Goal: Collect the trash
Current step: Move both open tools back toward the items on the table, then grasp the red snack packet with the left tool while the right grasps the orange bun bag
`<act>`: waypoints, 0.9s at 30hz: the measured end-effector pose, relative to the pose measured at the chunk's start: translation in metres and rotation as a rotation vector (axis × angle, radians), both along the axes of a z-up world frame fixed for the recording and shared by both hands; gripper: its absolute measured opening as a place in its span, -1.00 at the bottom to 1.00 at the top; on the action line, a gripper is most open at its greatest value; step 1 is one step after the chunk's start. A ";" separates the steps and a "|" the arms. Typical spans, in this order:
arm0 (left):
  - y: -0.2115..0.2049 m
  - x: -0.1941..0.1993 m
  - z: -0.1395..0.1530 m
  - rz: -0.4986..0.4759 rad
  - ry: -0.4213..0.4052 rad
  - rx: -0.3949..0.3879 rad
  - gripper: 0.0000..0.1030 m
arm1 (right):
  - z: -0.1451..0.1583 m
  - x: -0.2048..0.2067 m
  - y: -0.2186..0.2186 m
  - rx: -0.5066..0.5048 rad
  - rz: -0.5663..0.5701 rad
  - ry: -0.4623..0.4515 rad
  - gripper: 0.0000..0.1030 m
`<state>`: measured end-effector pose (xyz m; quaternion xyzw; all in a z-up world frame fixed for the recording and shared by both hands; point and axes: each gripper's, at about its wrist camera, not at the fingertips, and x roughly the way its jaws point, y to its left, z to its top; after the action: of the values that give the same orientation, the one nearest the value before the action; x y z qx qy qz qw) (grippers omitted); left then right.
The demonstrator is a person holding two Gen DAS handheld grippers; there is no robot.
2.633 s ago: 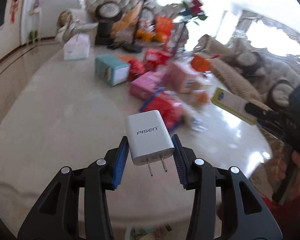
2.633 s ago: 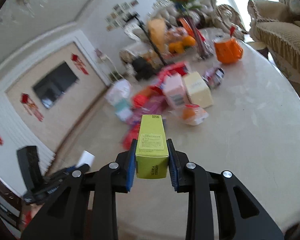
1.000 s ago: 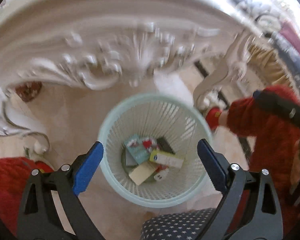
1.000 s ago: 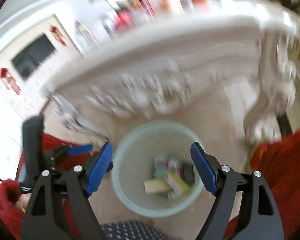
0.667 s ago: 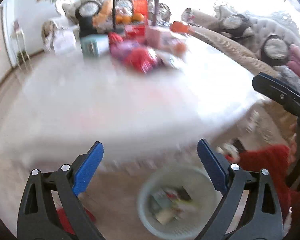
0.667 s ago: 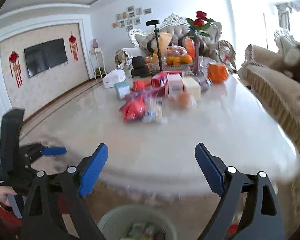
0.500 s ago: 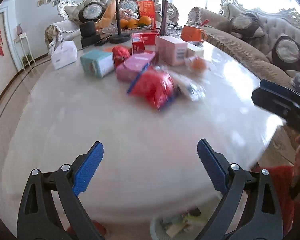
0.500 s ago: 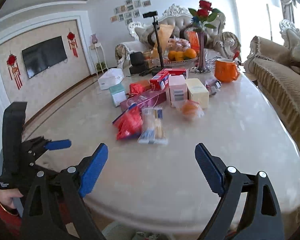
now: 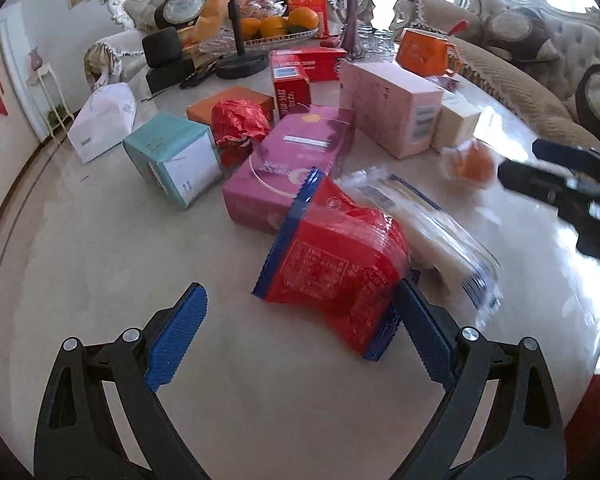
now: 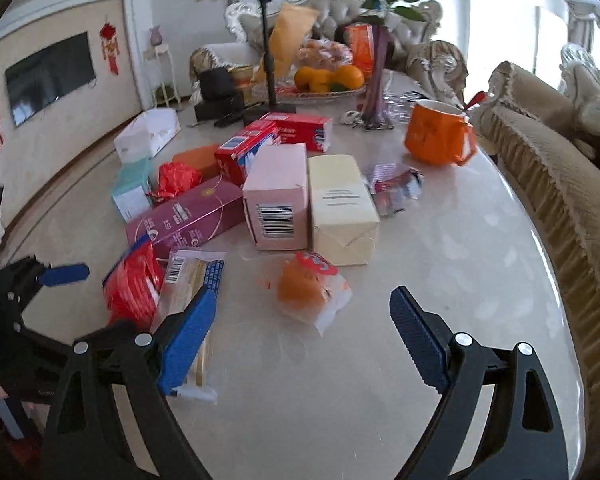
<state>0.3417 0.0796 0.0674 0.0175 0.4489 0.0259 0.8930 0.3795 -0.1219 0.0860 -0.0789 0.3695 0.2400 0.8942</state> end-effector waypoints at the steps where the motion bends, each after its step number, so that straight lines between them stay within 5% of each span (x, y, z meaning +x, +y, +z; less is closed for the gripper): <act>1: 0.001 0.004 -0.001 0.000 0.012 -0.020 0.79 | -0.001 0.002 0.004 -0.010 0.005 -0.004 0.64; 10: -0.008 0.029 -0.008 -0.012 0.062 0.005 0.79 | -0.017 0.028 0.016 -0.074 -0.008 0.033 0.62; 11: -0.006 0.030 -0.009 -0.010 0.063 -0.003 0.79 | -0.018 0.030 0.016 -0.075 -0.009 0.045 0.55; 12: -0.005 0.030 -0.010 -0.013 0.060 -0.015 0.77 | -0.019 0.031 0.015 -0.074 -0.008 0.057 0.24; 13: -0.003 0.027 -0.010 -0.025 0.049 -0.034 0.66 | -0.021 0.031 0.013 -0.060 -0.002 0.084 0.08; 16: 0.000 0.016 -0.005 -0.035 0.018 -0.030 -0.05 | -0.020 0.023 0.003 -0.019 -0.007 0.108 0.02; 17: 0.004 0.013 -0.004 -0.028 0.014 -0.034 -0.14 | -0.019 0.021 0.000 -0.001 -0.009 0.111 0.00; 21: 0.018 -0.002 -0.002 0.003 -0.009 -0.114 -0.16 | -0.013 0.007 -0.017 0.100 -0.017 0.129 -0.02; 27: 0.024 -0.027 0.012 0.020 -0.051 -0.153 -0.16 | -0.001 -0.016 -0.023 0.115 -0.012 0.117 -0.02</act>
<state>0.3147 0.1031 0.0789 -0.0560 0.4269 0.0011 0.9026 0.3635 -0.1452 0.0853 -0.0109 0.4071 0.2597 0.8756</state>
